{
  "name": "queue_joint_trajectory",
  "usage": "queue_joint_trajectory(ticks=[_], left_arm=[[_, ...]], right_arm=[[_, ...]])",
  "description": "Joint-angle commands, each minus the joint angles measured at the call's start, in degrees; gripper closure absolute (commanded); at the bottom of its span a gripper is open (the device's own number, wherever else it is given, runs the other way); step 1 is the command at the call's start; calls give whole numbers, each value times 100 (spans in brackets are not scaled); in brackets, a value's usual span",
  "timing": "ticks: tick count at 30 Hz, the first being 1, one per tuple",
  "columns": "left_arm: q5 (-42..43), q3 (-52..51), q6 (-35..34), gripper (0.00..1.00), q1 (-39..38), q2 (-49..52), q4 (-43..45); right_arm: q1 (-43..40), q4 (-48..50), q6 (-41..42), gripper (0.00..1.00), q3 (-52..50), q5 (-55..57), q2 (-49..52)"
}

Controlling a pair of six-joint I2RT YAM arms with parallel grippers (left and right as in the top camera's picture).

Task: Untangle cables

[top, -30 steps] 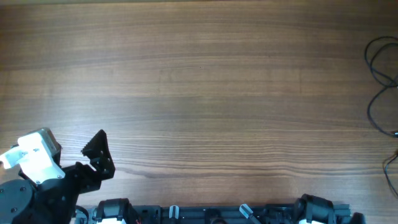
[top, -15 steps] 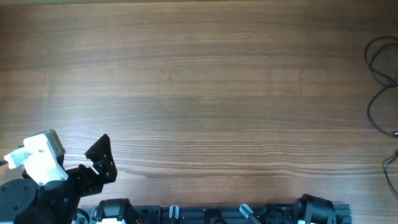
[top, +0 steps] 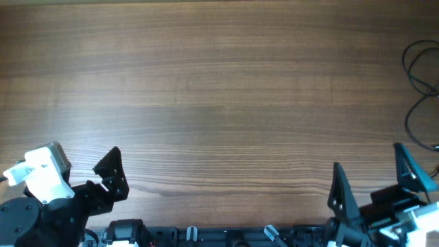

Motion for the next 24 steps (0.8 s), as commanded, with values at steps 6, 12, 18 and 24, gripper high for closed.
queue_joint_trajectory(ticks=[6,12,18,24], left_arm=[[-57,20,96,0,-26,4,61],[-55,20,94,0,-26,4,131],[-55,20,94,0,-26,4,136],[-55,20,96,0,-26,4,151]], right_arm=[[-24,1032,-57,0,-2208,4,-44],[-24,1488,341,0,-3412,896,-44],[-24,713,437,0,-3718,1513,-44],[-24,662,1182,0,-3716,1458,-15]])
